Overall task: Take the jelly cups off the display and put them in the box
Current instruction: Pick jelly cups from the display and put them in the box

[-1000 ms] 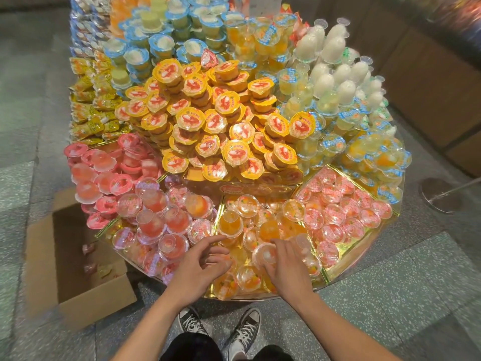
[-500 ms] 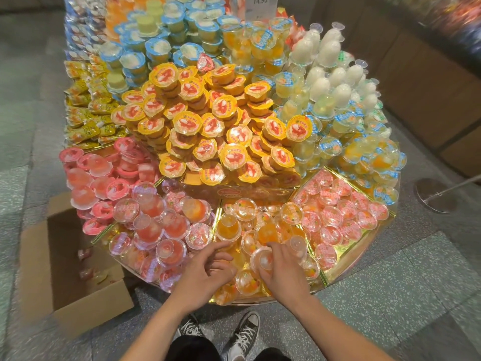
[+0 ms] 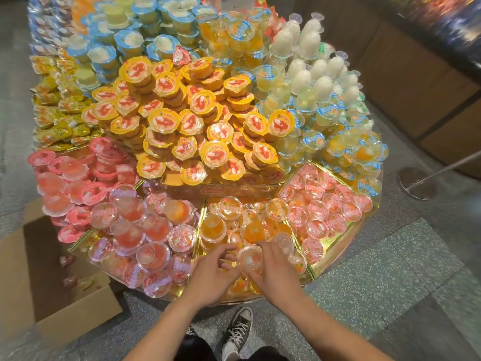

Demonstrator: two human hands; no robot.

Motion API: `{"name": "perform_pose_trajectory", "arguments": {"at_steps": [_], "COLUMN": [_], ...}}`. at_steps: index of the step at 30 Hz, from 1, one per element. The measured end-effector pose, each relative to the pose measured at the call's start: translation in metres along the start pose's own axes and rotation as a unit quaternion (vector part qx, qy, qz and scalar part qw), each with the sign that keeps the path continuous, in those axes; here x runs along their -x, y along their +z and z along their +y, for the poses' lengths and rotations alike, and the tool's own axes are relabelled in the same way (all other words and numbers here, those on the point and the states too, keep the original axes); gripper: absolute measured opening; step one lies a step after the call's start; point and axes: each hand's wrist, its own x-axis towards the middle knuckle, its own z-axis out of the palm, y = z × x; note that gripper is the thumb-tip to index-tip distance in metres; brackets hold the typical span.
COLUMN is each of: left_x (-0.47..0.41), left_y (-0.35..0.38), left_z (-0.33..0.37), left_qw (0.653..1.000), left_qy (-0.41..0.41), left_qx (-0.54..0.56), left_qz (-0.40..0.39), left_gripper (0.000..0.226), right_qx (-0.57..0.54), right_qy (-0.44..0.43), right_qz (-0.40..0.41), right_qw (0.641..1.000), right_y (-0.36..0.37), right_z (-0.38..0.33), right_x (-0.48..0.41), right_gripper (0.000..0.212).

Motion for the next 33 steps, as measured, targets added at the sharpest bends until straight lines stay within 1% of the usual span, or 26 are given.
{"name": "perform_pose_trajectory", "arguments": {"at_steps": [7, 9, 14, 16, 18, 22, 24, 26, 29, 33], "left_x": [-0.008, -0.009, -0.017, -0.024, -0.031, -0.051, -0.066, -0.082, -0.105, -0.136], "left_y": [0.004, 0.009, 0.013, 0.012, 0.012, 0.017, 0.022, 0.027, 0.037, 0.048], "left_z": [-0.007, -0.007, 0.004, 0.015, 0.029, 0.053, 0.060, 0.064, 0.067, 0.064], "left_qw": [0.996, 0.996, 0.996, 0.995, 0.994, 0.990, 0.986, 0.980, 0.968, 0.949], "left_qy": [-0.023, -0.031, -0.027, -0.019, -0.006, 0.009, 0.007, -0.002, -0.020, -0.063], "left_qx": [-0.081, -0.080, -0.075, -0.084, -0.093, -0.127, -0.155, -0.192, -0.245, -0.307], "left_qz": [0.005, 0.005, 0.034, 0.051, 0.059, 0.061, 0.059, 0.058, 0.048, 0.023], "left_gripper": [0.040, 0.040, 0.036, 0.034, 0.033, 0.031, 0.033, 0.036, 0.038, 0.044], "right_qx": [-0.026, -0.034, -0.044, -0.062, -0.075, -0.133, -0.170, -0.199, -0.248, -0.325], "right_qy": [-0.032, -0.043, -0.071, -0.069, -0.059, -0.005, 0.032, 0.073, 0.150, 0.255], "right_qz": [-0.006, -0.007, -0.028, -0.034, -0.028, 0.016, 0.045, 0.058, 0.039, -0.022], "right_qw": [0.999, 0.998, 0.996, 0.995, 0.995, 0.991, 0.984, 0.975, 0.956, 0.910], "right_y": [-0.004, -0.013, -0.057, -0.078, -0.095, -0.121, -0.128, -0.131, -0.121, -0.088], "right_z": [-0.001, -0.003, 0.000, 0.009, 0.023, 0.054, 0.068, 0.081, 0.100, 0.120], "right_x": [0.001, 0.005, 0.014, 0.013, 0.007, -0.008, -0.016, -0.027, -0.045, -0.070], "right_gripper": [0.067, 0.069, 0.075, 0.078, 0.075, 0.057, 0.042, 0.034, 0.028, 0.029]}}
